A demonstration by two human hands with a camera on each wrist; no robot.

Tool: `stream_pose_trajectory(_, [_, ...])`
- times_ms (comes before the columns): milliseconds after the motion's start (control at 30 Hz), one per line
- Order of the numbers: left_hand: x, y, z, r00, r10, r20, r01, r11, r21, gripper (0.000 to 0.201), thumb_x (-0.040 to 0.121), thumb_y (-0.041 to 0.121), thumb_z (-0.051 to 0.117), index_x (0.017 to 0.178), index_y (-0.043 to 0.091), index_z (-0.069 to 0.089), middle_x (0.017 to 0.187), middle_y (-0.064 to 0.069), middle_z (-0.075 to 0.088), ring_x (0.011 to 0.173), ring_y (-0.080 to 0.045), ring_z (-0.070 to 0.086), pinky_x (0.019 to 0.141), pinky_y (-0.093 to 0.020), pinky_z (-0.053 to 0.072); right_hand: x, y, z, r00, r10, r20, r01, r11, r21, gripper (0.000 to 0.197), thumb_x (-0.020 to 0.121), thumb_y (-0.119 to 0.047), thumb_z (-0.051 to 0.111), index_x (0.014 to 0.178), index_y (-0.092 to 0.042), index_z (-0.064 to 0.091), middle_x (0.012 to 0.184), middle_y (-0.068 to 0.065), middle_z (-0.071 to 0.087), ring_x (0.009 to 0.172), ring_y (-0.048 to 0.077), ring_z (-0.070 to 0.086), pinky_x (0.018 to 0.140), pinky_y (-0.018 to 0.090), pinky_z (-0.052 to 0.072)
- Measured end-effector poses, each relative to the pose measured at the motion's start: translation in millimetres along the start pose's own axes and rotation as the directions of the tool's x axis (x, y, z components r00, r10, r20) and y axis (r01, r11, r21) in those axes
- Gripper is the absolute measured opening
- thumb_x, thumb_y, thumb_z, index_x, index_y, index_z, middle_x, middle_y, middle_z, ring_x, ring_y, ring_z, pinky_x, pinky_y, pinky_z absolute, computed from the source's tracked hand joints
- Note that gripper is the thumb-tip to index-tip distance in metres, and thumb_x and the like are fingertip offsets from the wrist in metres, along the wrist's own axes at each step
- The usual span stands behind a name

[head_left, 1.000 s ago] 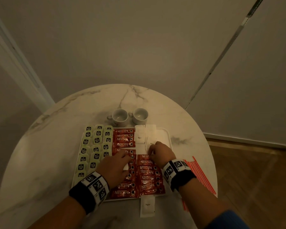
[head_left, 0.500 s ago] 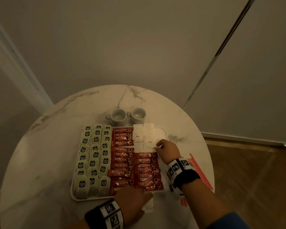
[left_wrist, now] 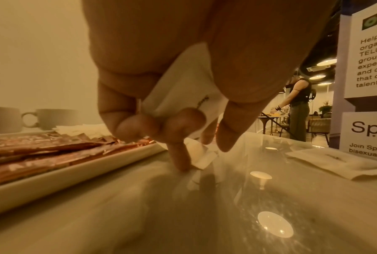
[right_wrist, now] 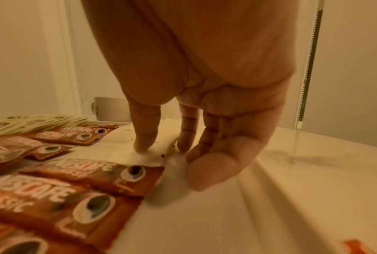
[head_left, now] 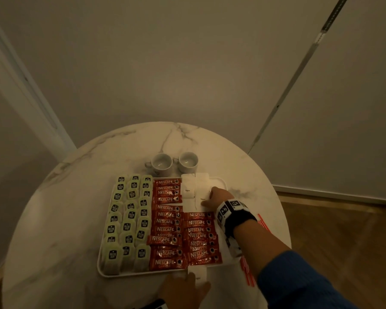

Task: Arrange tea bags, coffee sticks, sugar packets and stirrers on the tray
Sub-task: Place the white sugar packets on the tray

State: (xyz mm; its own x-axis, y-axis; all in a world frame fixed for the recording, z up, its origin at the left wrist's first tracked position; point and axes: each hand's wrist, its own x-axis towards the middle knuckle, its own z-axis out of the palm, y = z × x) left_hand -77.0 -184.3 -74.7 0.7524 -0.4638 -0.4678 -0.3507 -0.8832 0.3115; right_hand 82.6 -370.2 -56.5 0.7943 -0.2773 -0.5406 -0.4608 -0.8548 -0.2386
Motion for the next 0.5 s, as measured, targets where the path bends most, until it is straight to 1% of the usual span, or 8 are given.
stream_pose_trajectory(67, [-2, -5, 4, 0.986, -0.06, 0.155, 0.062, 0.998, -0.008, 0.071, 0.09, 0.069, 0.03, 0.142, 0.021, 0.036, 0.158, -0.01, 0.022, 0.142, -0.026, 0.028, 0.115, -0.037, 0.023, 1, 0, 0, 1.0, -0.011, -0.007, 0.011, 1.0, -0.005, 0.045, 0.087, -0.041, 0.064, 0.121, -0.013, 0.052, 0.118, 0.006, 0.061, 0.107, 0.024, 0.058, 0.091, 0.036, 0.048])
stream_pose_trajectory(100, [-3, -6, 1, 0.979, -0.087, 0.183, 0.091, 0.996, -0.015, 0.071, 0.091, 0.068, 0.032, 0.143, 0.02, 0.034, 0.159, -0.005, 0.018, 0.143, -0.022, 0.026, 0.115, -0.033, 0.02, 2, -1, 0, 1.0, -0.014, -0.011, 0.014, 1.0, -0.006, 0.045, 0.087, -0.04, 0.064, 0.121, -0.014, 0.051, 0.118, 0.006, 0.061, 0.107, 0.024, 0.058, 0.092, 0.036, 0.048])
stream_pose_trajectory(167, [-3, -7, 4, 0.978, -0.098, 0.182, 0.108, 0.993, -0.045, 0.072, 0.09, 0.069, 0.033, 0.145, 0.022, 0.028, 0.153, -0.001, 0.033, 0.134, -0.017, 0.041, 0.11, -0.029, 0.027, 4, -1, 0, 1.0, -0.022, -0.02, 0.022, 1.0, -0.01, 0.044, 0.088, -0.039, 0.064, 0.121, -0.014, 0.05, 0.117, 0.006, 0.061, 0.107, 0.024, 0.058, 0.091, 0.036, 0.049])
stream_pose_trajectory(233, [-8, -2, -3, 0.971, -0.114, 0.208, 0.141, 0.983, -0.12, 0.078, 0.089, 0.07, 0.035, 0.149, 0.026, 0.015, 0.141, 0.002, 0.049, 0.121, -0.014, 0.054, 0.104, -0.025, 0.036, 5, -1, 0, 0.999, -0.029, -0.032, 0.028, 0.999, -0.015, 0.044, 0.088, -0.039, 0.063, 0.121, -0.014, 0.049, 0.118, 0.007, 0.061, 0.106, 0.024, 0.059, 0.09, 0.036, 0.049])
stream_pose_trajectory(333, [-7, -6, 0, 0.94, -0.121, 0.319, 0.208, 0.944, -0.256, 0.082, 0.089, 0.068, 0.038, 0.15, 0.033, -0.002, 0.14, -0.001, 0.05, 0.122, -0.017, 0.053, 0.104, -0.028, 0.04, 6, -1, 1, 0.999, -0.023, -0.036, 0.023, 1.0, 0.004, 0.05, 0.087, -0.043, 0.063, 0.124, -0.013, 0.046, 0.119, 0.008, 0.061, 0.106, 0.025, 0.059, 0.088, 0.036, 0.05])
stream_pose_trajectory(400, [-3, -13, 1, 0.934, -0.043, 0.356, 0.18, 0.915, -0.361, 0.081, 0.092, 0.062, 0.041, 0.15, 0.032, -0.006, 0.149, -0.003, 0.039, 0.128, -0.019, 0.048, 0.107, -0.029, 0.038, 4, 0, -1, 0.999, 0.002, -0.054, 0.0, 0.999, 0.043, 0.059, 0.086, -0.048, 0.062, 0.13, -0.012, 0.043, 0.121, 0.008, 0.061, 0.107, 0.026, 0.059, 0.087, 0.036, 0.049])
stream_pose_trajectory(467, [3, -19, 0, 0.928, 0.081, 0.364, 0.101, 0.885, -0.455, 0.08, 0.095, 0.052, 0.045, 0.15, 0.031, -0.008, 0.156, 0.0, 0.026, 0.131, -0.017, 0.044, 0.105, -0.027, 0.039, -1, 3, -5, 0.996, 0.015, -0.093, -0.009, 0.998, 0.07, 0.062, 0.087, -0.052, 0.059, 0.131, -0.012, 0.043, 0.122, 0.008, 0.061, 0.108, 0.025, 0.059, 0.086, 0.034, 0.048])
stream_pose_trajectory(500, [4, -22, -2, 0.933, 0.131, 0.336, 0.041, 0.888, -0.458, 0.076, 0.096, 0.045, 0.048, 0.151, 0.029, -0.002, 0.153, 0.003, 0.03, 0.126, -0.014, 0.047, 0.1, -0.025, 0.044, -5, 5, -7, 0.994, 0.012, -0.11, -0.004, 0.997, 0.071, 0.06, 0.088, -0.053, 0.057, 0.129, -0.011, 0.045, 0.12, 0.008, 0.061, 0.107, 0.024, 0.059, 0.084, 0.033, 0.047])
